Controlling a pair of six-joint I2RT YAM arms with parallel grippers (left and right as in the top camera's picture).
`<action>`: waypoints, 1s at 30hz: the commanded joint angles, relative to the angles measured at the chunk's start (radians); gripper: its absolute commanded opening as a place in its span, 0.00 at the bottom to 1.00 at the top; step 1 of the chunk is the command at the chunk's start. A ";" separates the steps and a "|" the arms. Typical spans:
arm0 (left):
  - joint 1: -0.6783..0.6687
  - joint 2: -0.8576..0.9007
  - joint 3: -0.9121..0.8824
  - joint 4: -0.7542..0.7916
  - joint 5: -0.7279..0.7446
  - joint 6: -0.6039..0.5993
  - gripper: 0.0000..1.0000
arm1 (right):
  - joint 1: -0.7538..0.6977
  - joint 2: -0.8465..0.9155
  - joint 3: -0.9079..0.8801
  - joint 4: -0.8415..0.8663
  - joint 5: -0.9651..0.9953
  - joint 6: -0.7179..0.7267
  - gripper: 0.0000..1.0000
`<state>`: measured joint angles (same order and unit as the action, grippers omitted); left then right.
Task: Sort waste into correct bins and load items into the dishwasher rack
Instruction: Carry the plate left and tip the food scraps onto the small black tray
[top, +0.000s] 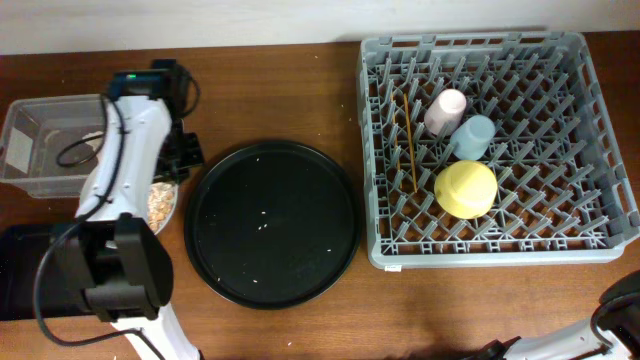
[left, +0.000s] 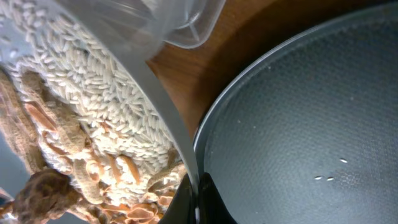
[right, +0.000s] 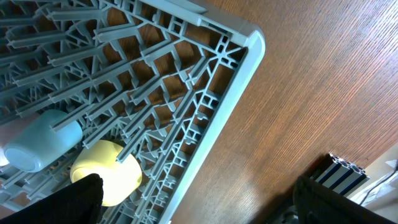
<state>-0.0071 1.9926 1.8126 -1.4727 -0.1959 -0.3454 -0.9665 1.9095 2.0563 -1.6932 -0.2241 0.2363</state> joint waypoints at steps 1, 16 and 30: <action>0.182 -0.035 0.020 0.042 0.232 0.103 0.00 | -0.003 -0.018 -0.003 -0.005 -0.001 0.005 0.98; 0.859 -0.035 0.020 -0.034 1.083 0.425 0.00 | -0.003 -0.018 -0.003 -0.005 -0.001 0.005 0.98; 1.123 -0.050 -0.013 -0.216 1.341 0.705 0.00 | -0.003 -0.018 -0.003 -0.005 -0.001 0.005 0.98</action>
<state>1.1069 1.9862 1.8137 -1.6661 1.0988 0.3172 -0.9665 1.9095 2.0563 -1.6932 -0.2241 0.2359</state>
